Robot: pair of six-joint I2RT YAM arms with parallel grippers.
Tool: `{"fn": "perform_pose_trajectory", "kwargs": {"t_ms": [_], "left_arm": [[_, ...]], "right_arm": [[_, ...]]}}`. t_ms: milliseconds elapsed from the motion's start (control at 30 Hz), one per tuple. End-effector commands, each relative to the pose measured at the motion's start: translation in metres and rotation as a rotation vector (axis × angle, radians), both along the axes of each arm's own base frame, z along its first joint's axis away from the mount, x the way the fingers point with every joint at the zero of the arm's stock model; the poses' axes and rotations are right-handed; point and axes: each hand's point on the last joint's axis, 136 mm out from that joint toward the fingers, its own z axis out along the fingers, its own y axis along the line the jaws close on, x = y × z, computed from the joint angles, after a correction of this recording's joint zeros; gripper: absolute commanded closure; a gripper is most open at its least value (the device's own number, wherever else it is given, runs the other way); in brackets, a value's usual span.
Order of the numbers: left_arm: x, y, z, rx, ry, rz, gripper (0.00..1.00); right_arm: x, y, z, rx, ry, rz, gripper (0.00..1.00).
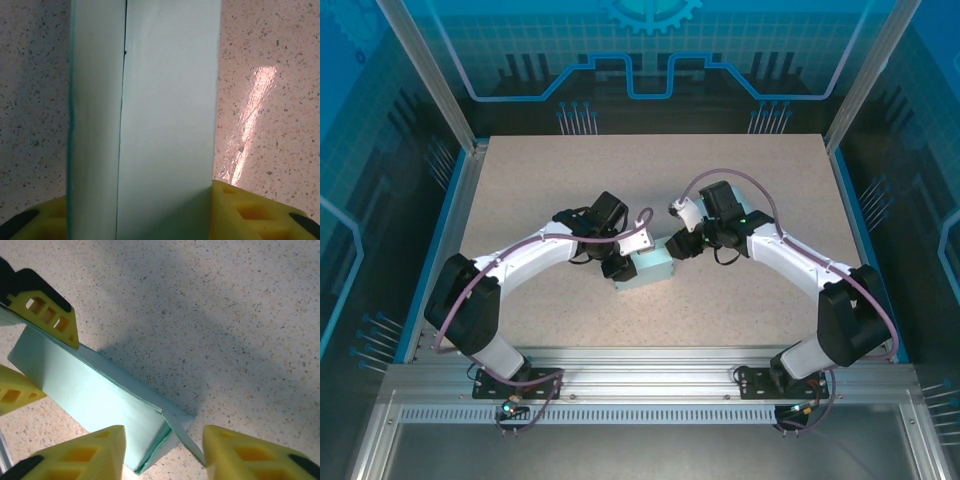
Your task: Fold the paper box
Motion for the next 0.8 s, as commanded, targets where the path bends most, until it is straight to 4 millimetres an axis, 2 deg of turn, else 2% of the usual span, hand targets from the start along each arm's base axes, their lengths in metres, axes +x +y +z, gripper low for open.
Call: {"fn": "perform_pose_trajectory", "kwargs": {"t_ms": [0,67,167,367,500,767], "left_arm": [[0.004,0.005,-0.005,0.023,-0.009,0.010,0.55],[0.006,0.006,-0.005,0.032,-0.013,0.023,0.56],[0.009,0.008,-0.006,0.036,-0.021,0.039,0.57],[0.013,0.008,-0.006,0.038,-0.036,0.055,0.59],[0.014,0.008,-0.006,0.039,-0.043,0.057,0.58],[0.013,0.010,-0.008,0.044,-0.043,0.059,0.57]], "right_arm": [[-0.004,0.006,0.007,-0.002,0.010,0.021,0.66],[-0.006,0.005,0.007,-0.004,0.019,0.011,0.72],[-0.010,0.005,0.008,0.010,0.031,-0.016,0.74],[-0.017,0.014,0.010,0.065,0.075,-0.055,0.87],[-0.017,0.015,0.001,0.063,0.099,-0.093,0.92],[-0.012,0.004,-0.016,-0.029,0.075,-0.149,0.96]]}}
